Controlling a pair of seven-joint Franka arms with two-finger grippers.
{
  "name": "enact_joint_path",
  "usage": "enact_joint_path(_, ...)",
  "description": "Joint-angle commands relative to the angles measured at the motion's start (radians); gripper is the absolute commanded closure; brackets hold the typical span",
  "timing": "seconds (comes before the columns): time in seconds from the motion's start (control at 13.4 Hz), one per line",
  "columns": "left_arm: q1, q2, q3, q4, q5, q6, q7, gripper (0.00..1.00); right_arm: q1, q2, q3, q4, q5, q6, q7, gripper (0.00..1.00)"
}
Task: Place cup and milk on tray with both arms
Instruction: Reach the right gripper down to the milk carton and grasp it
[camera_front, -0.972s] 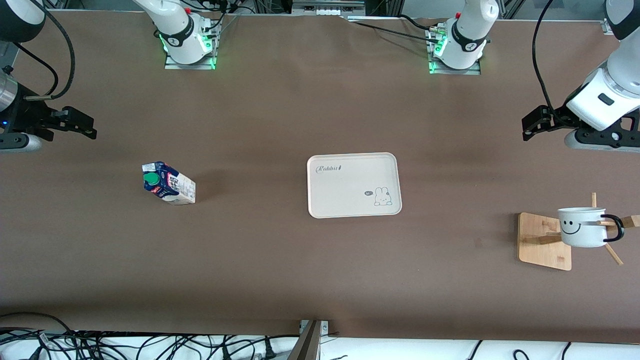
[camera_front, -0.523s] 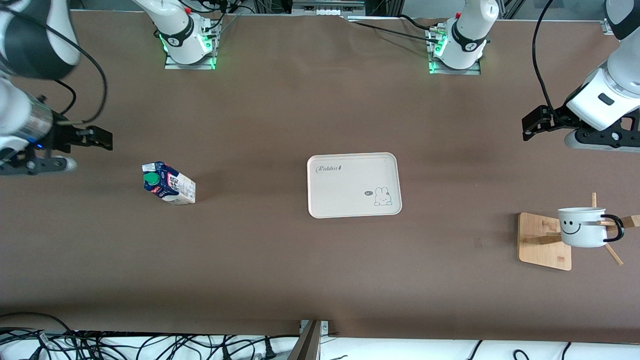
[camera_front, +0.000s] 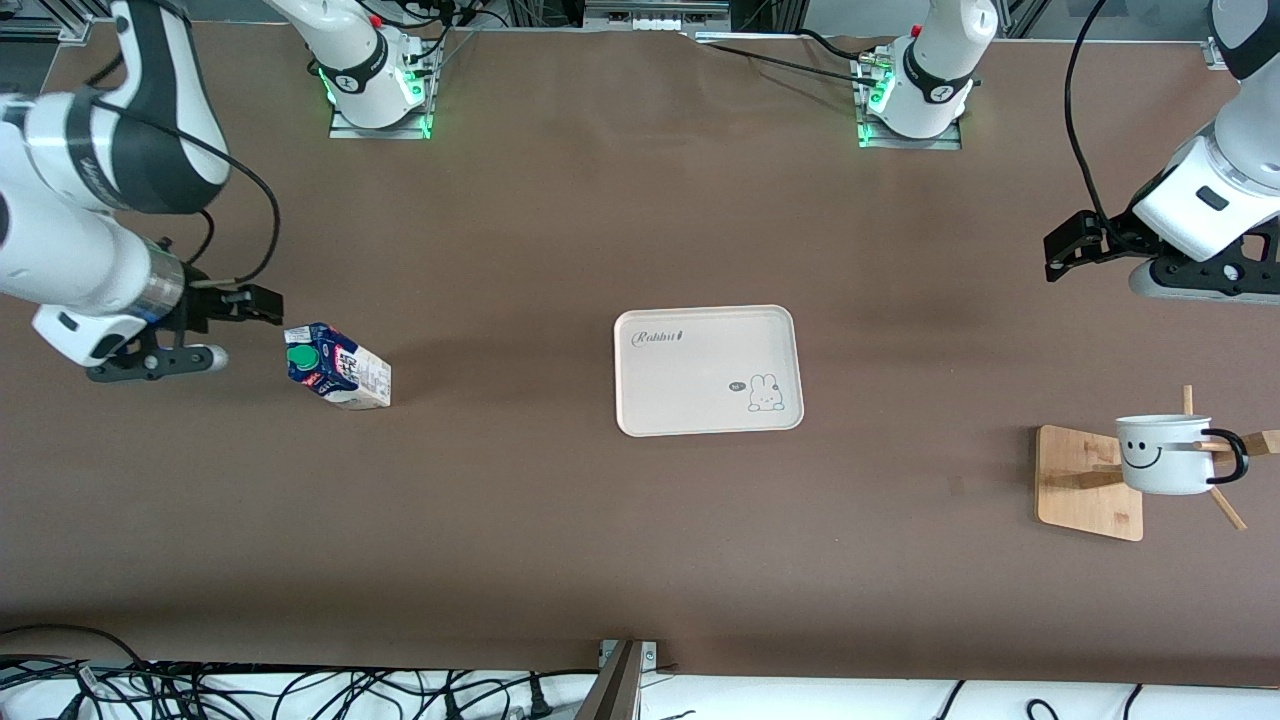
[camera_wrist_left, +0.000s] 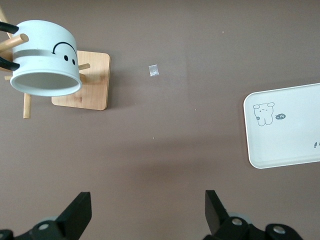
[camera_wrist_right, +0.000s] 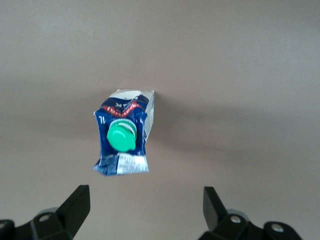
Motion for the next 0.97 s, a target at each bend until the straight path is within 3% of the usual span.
enact_joint_path(0.0,-0.004,0.017,0.003,0.037,-0.002,-0.023,0.004,0.00,0.007,-0.020,-0.002,-0.114,0.050,0.103,0.023,0.00)
enact_joint_path(0.45,-0.007,0.022,0.002,0.043,-0.002,-0.023,0.007,0.00,0.006,-0.022,-0.002,-0.187,0.064,0.194,0.040,0.00)
enact_joint_path(0.9,-0.021,0.120,0.002,0.157,-0.004,-0.023,-0.007,0.00,0.006,-0.011,-0.002,-0.168,0.079,0.195,0.061,0.00)
